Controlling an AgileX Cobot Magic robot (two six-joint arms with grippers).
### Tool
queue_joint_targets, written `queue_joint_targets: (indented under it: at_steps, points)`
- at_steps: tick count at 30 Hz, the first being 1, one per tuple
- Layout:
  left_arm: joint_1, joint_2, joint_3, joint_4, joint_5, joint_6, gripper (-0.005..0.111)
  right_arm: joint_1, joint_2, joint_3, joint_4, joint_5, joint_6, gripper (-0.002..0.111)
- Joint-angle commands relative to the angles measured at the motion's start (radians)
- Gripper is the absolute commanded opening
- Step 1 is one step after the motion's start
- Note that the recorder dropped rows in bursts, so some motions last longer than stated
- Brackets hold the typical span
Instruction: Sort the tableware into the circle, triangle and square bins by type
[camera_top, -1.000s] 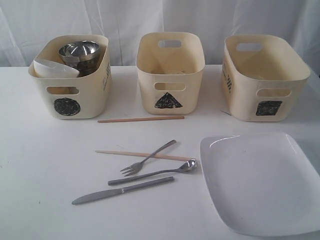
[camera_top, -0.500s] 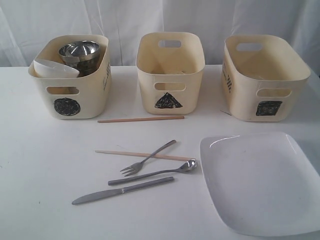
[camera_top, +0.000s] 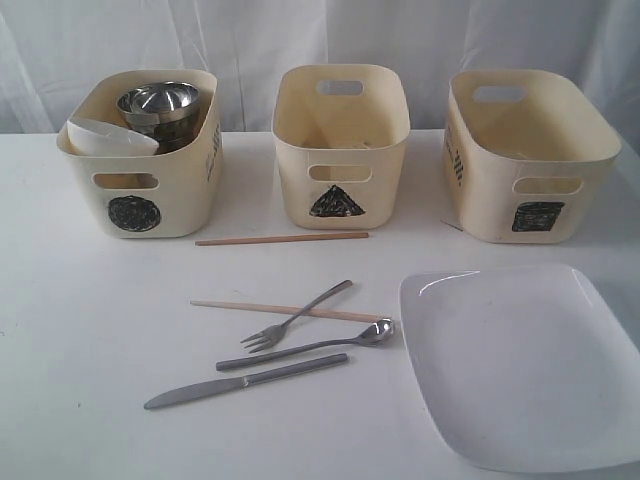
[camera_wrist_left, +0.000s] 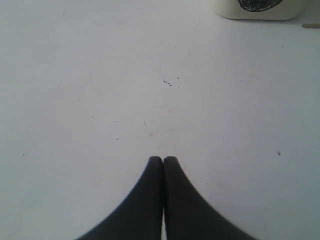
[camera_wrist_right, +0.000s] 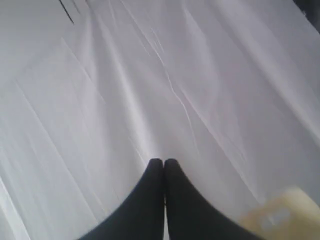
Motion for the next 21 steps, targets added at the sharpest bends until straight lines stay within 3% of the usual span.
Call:
queue_joint_targets:
  at_steps: [1, 3, 6, 9, 13, 15, 18, 21]
  points:
    - [-0.003, -0.003, 0.009, -0.014, 0.018, 0.004, 0.0, -0.004, 0.049, -0.188, 0.0, -0.17, -0.002, 0.0]
    - [-0.003, -0.003, 0.009, -0.014, 0.018, 0.004, 0.0, -0.004, 0.148, -0.332, -0.061, -0.147, 0.061, 0.0]
    - [-0.003, -0.003, 0.009, -0.014, 0.018, 0.004, 0.0, -0.004, 0.409, -0.544, -0.38, -0.141, 0.242, 0.0]
    - [-0.003, -0.003, 0.009, -0.014, 0.018, 0.004, 0.0, -0.004, 0.708, -0.732, -0.956, -0.141, 0.473, 0.0]
    - [-0.003, -0.003, 0.009, -0.021, 0.009, 0.004, 0.0, -0.002, 1.082, -0.89, -1.818, -0.177, 0.954, 0.0]
    - [-0.003, -0.003, 0.009, -0.036, -0.036, 0.004, 0.0, 0.0, 1.232, -0.909, -1.818, -0.173, 1.048, 0.0]
    - [-0.003, -0.003, 0.009, -0.043, -0.136, 0.004, 0.0, 0.0, 1.366, -0.915, -1.818, -0.094, 0.933, 0.0]
    - [-0.003, -0.003, 0.009, -0.043, -0.131, 0.004, 0.0, 0.017, 1.43, -0.919, -1.818, 0.121, 0.803, 0.0]
